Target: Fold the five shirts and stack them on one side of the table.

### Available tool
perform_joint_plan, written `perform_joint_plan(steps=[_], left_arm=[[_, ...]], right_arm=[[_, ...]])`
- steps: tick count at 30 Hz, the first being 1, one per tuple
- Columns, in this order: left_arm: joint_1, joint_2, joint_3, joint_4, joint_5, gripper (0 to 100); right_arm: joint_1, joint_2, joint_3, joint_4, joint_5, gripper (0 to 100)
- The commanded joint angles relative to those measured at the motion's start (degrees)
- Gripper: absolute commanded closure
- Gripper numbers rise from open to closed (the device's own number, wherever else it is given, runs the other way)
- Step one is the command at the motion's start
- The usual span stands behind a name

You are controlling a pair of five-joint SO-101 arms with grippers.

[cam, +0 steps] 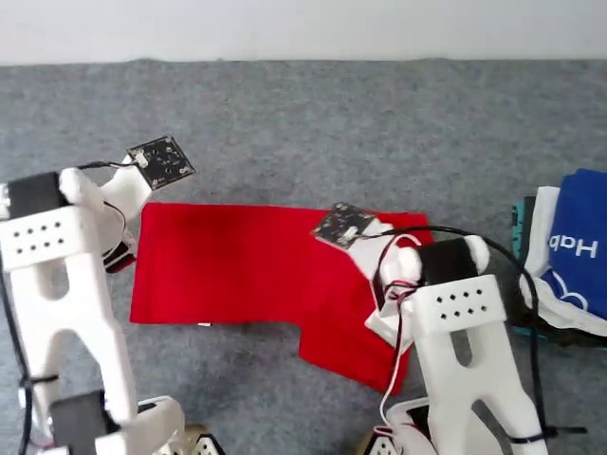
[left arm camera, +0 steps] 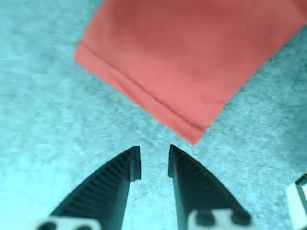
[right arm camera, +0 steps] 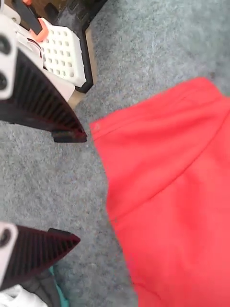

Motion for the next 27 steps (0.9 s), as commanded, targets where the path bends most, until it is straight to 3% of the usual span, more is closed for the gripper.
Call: perform_joint_plan(steps=[1, 4, 8, 11, 15, 22, 27], left_arm=[[0.26, -5.8, -1.98, 1.67, 0.53, 89], [1.14, -6.51, -1.98, 1.23, 3.43, 90], [7.65, -6.51, -1.8, 1.14, 15.03, 93], [17.23, -6.51, 0.66, 1.14, 20.92, 99], [31.91, -6.42, 5.76, 0.18, 27.6, 98], [53.8, -6.42, 15.16, -9.14, 37.01, 98], [63.12, -6.24, 19.82, -15.47, 38.86, 98]], right_arm=[[4.79, -1.27, -0.79, 2.24, -0.44, 71.0], [9.54, -1.36, -1.85, 2.24, -0.44, 71.2], [17.19, -1.36, -5.98, 2.33, -0.44, 78.5], [23.6, -1.36, -8.62, 2.33, -0.35, 88.0], [31.96, -1.45, -11.34, 2.42, -0.18, 95.7], [46.9, -8.31, -13.27, 2.42, 0.09, 97.7], [54.02, -14.37, -11.6, 2.42, 1.32, 97.7]])
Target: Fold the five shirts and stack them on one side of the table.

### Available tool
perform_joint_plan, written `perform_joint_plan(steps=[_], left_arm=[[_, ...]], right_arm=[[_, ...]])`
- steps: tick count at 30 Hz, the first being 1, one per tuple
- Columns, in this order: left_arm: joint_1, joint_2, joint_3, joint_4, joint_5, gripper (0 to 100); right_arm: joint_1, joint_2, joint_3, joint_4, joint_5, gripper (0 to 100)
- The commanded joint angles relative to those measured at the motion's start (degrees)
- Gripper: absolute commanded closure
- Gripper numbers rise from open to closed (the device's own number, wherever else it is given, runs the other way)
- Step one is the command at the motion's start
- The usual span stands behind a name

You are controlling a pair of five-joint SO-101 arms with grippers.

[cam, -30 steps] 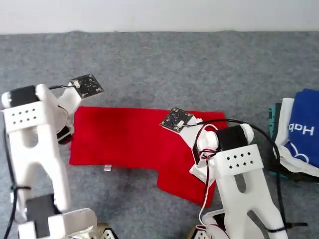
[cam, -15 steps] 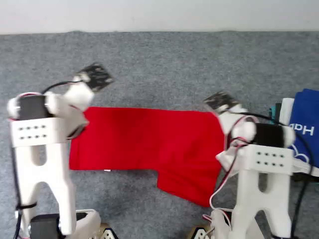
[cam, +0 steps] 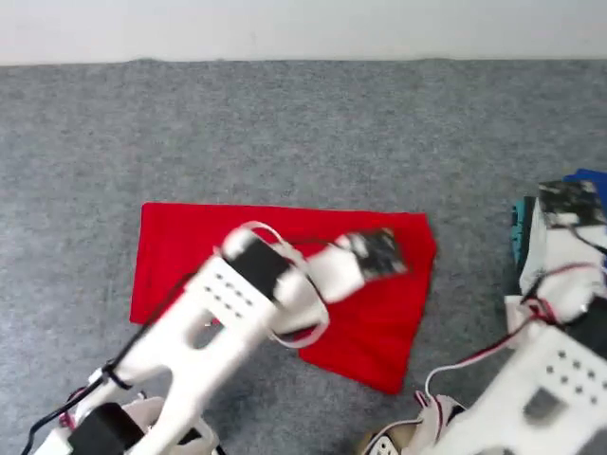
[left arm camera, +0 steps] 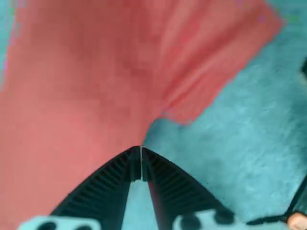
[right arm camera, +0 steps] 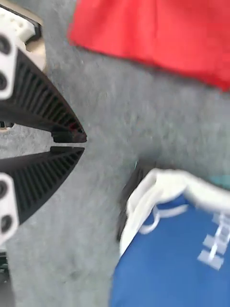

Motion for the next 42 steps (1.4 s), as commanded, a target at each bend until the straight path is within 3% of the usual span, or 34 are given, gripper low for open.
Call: perform_joint_plan(steps=[1, 5, 10, 14, 28, 34, 42], left_arm=[[5.89, -1.41, 1.45, -4.48, 1.23, 98], [9.49, 5.19, 1.36, -4.57, 1.32, 98], [14.51, 12.48, 0.84, -4.92, 2.37, 87], [18.02, 14.42, -2.68, -5.01, 4.22, 85], [18.37, 27.69, -4.18, -14.95, 3.96, 83], [14.51, 32.35, -4.35, -18.81, 4.22, 85], [13.98, 33.14, -5.23, -18.73, 3.87, 99]], right_arm=[[4.7, -4.53, -0.26, 2.42, 1.76, 97.7], [8.31, -7.96, 1.23, 2.42, 2.02, 97.4], [11.91, -9.63, 2.64, 2.42, 3.87, 97.3], [14.29, -9.71, 2.9, 2.42, 3.87, 97.3], [16.22, -9.8, 2.9, 2.42, 3.87, 97.3], [16.22, -9.8, 2.9, 2.42, 3.87, 97.3], [16.22, -9.8, 2.9, 2.42, 3.78, 97.3]])
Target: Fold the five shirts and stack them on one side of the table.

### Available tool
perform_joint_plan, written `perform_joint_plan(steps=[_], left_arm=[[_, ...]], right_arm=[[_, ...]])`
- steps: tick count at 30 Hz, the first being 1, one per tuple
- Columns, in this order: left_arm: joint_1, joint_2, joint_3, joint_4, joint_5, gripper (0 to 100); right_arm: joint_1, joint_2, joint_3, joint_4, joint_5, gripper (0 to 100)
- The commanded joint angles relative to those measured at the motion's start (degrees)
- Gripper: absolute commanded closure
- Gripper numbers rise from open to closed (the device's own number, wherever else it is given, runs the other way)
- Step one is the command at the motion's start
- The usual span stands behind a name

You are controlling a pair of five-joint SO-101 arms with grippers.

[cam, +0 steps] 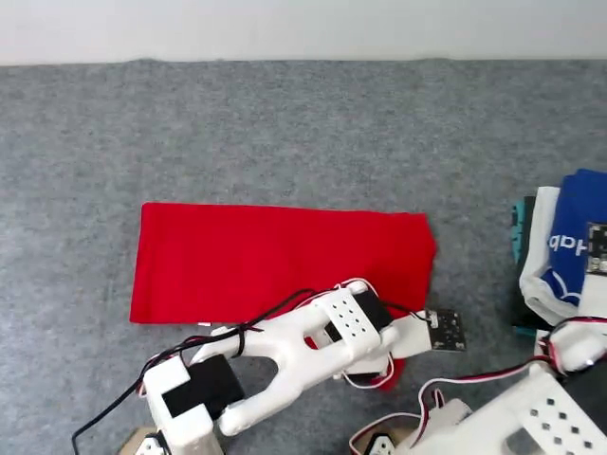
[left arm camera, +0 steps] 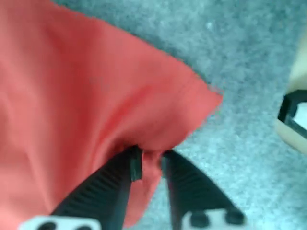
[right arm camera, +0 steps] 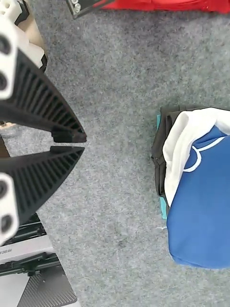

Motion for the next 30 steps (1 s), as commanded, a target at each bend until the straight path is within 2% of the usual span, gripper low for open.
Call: perform_joint_plan(steps=[1, 7, 16, 30], left_arm=[[-0.88, -0.09, -1.89, -1.05, 0.0, 98], [-0.88, -1.85, -3.65, 1.93, -0.09, 98], [-2.02, -11.16, -7.16, 5.8, 0.0, 98], [-12.66, -9.41, -7.6, -4.57, 0.0, 98]], right_arm=[[0.66, -0.57, -0.26, 2.42, 0.53, 97.3], [0.66, -0.57, -0.26, 2.42, 0.53, 97.3], [0.57, -0.57, -0.26, 2.42, 0.53, 97.3], [0.57, -0.57, -0.26, 2.42, 0.62, 97.3]])
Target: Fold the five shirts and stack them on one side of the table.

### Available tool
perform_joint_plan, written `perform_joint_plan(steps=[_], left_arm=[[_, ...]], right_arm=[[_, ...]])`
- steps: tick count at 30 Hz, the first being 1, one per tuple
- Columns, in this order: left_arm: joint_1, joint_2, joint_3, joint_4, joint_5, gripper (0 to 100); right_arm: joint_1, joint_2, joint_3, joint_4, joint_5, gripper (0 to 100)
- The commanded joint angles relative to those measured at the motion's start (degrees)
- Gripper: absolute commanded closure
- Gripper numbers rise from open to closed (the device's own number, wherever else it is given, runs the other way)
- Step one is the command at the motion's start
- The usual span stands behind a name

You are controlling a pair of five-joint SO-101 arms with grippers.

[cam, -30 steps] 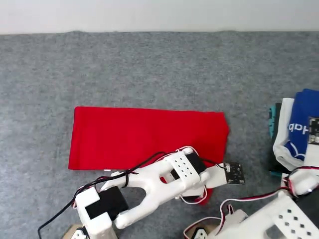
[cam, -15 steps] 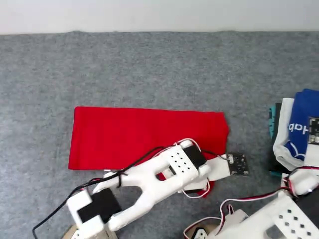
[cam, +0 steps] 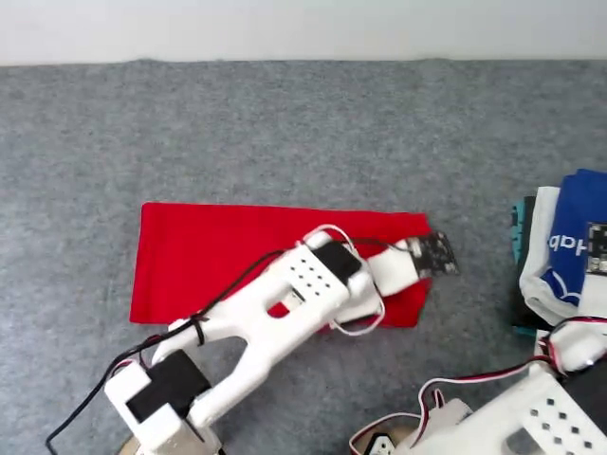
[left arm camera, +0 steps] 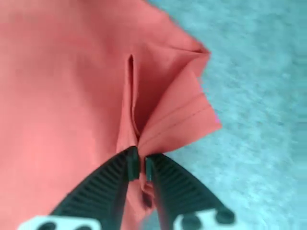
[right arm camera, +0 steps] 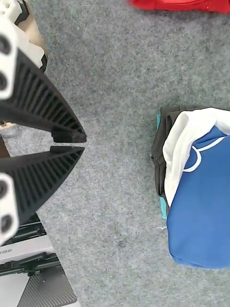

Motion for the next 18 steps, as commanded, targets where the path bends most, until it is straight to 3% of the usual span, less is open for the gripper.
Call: perform_joint_plan(steps=[1, 10, 18], left_arm=[[-1.85, -0.18, -2.33, -3.87, -0.18, 98], [-6.33, 9.58, -7.6, -7.03, -0.18, 98], [-8.35, 10.9, -9.63, -5.8, -0.18, 87]], right_arm=[[0.57, -0.57, -0.26, 2.42, 0.62, 97.3], [0.57, -0.57, -0.26, 2.42, 0.7, 97.3], [0.57, -0.57, -0.26, 2.42, 0.7, 97.3]])
